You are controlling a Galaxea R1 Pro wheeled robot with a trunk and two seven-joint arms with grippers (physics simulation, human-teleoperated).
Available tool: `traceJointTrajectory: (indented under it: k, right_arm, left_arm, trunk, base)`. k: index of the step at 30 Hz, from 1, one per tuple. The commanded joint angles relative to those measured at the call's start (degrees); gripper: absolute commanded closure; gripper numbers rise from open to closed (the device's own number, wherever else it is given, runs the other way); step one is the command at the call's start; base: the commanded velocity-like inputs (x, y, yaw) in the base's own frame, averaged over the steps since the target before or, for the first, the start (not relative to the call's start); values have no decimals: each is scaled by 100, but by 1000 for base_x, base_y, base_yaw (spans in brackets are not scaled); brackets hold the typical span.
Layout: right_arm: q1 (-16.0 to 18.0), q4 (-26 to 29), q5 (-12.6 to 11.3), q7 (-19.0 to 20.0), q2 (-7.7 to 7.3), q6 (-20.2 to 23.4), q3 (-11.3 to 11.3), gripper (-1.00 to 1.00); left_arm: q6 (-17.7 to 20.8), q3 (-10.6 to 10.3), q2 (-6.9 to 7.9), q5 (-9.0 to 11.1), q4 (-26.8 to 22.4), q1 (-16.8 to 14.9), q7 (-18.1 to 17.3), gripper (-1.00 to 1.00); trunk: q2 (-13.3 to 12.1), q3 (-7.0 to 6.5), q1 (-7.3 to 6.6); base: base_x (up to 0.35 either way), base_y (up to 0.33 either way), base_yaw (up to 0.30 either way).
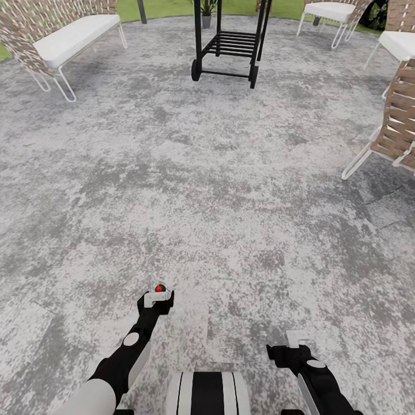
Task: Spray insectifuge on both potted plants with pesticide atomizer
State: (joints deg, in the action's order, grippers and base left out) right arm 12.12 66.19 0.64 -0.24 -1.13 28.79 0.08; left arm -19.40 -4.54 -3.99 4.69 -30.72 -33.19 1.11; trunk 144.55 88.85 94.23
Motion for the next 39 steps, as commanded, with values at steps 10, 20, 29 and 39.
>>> traceJointTrajectory:
  k: [10,20,29,39]
  right_arm:
    - [1,8,6,-2,-1,31,1,-100]
    - [1,8,6,-2,-1,31,1,-100]
    - [1,8,6,-2,-2,31,1,-100]
    - [1,8,6,-2,-2,31,1,-100]
  left_arm:
    - [-20,-23,6,49,1,-3,12,-100]
    - [-20,-21,4,49,-4,-3,12,-100]
    - [-20,-22,4,49,-4,-3,12,-100]
    - [-20,-22,4,49,-4,-3,12,-100]
  trunk:
    - [1,3,-1]
    - [1,3,-1]
    - [1,3,-1]
    - [4,47,4]
  base:
    - [1,0,0]
    - [0,0,0]
    - [0,0,0]
    - [0,0,0]
